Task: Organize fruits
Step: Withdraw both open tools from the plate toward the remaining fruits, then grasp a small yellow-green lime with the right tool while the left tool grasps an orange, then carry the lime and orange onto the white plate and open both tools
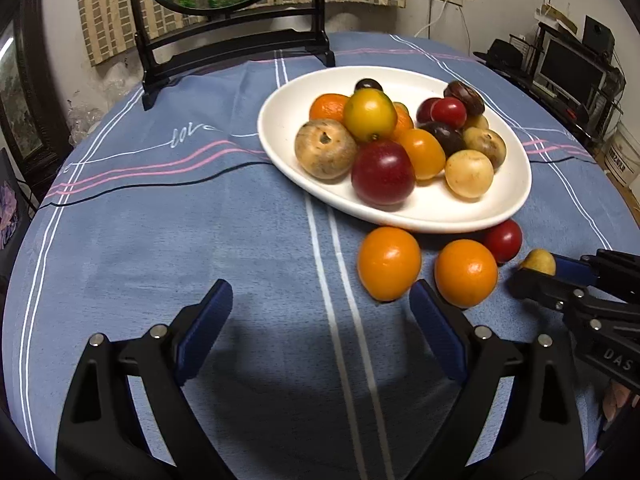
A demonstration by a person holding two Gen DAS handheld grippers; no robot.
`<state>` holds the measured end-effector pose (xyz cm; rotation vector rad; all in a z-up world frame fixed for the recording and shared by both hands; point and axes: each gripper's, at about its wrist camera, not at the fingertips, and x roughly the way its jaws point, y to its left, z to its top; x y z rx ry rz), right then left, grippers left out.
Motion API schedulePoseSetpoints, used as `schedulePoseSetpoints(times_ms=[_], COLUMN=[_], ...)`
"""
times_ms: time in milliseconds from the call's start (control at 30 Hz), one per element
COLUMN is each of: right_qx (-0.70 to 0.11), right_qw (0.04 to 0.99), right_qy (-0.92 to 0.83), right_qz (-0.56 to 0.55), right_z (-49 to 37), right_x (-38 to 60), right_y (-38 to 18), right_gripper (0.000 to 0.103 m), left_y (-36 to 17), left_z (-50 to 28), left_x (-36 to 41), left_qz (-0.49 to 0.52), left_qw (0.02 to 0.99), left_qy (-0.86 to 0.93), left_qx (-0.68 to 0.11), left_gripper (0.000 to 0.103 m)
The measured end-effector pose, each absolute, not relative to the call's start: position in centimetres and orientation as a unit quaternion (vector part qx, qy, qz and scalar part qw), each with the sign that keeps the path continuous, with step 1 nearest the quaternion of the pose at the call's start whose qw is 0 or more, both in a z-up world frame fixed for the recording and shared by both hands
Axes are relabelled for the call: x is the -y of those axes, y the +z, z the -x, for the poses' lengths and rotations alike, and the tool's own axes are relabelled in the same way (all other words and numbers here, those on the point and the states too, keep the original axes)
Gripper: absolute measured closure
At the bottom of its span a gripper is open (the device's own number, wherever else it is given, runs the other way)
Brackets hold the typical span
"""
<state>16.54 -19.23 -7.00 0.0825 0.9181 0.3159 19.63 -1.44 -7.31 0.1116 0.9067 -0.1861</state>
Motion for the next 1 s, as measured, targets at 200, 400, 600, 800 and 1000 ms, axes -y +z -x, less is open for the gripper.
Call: schedulePoseSetpoints(times_ms=[200, 400, 600, 800, 1000], right_qx=[-0.438, -0.436, -0.434, -0.424, -0.406], right_qw=[0.885, 0.885, 0.887, 0.892, 0.900], right_qy=[0.154, 0.155, 0.154, 0.151, 0.152], right_qz=[-0.048, -0.044, -0.042, -0.041, -0.047], right_z=[-16.5, -16.3, -16.2, -15.7, -15.1], right_x=[19.5, 19.4, 19.4, 19.6, 20.2], right_y=[-7.0, -7.0, -6.8, -6.2, -4.6], right_gripper=[0.077, 0.077, 0.077, 0.077, 0.077], left_y=[-8.7, -8.2, -7.7, -5.2, -2.5], left_z=[-21.5, -21.0, -20.4, -19.4, -18.3], left_x=[2.5, 4.1, 4.0, 3.5, 3.8], left_qz=[-0.058, -0.076, -0.073, -0.050, -0.047], left_qw=[0.880, 0.882, 0.878, 0.888, 0.898], left_qy=[-0.097, -0.136, -0.135, -0.146, -0.162], left_qx=[-0.462, -0.445, -0.453, -0.434, -0.407], left_gripper=[0.017, 0.066, 0.067, 0.067, 0.067])
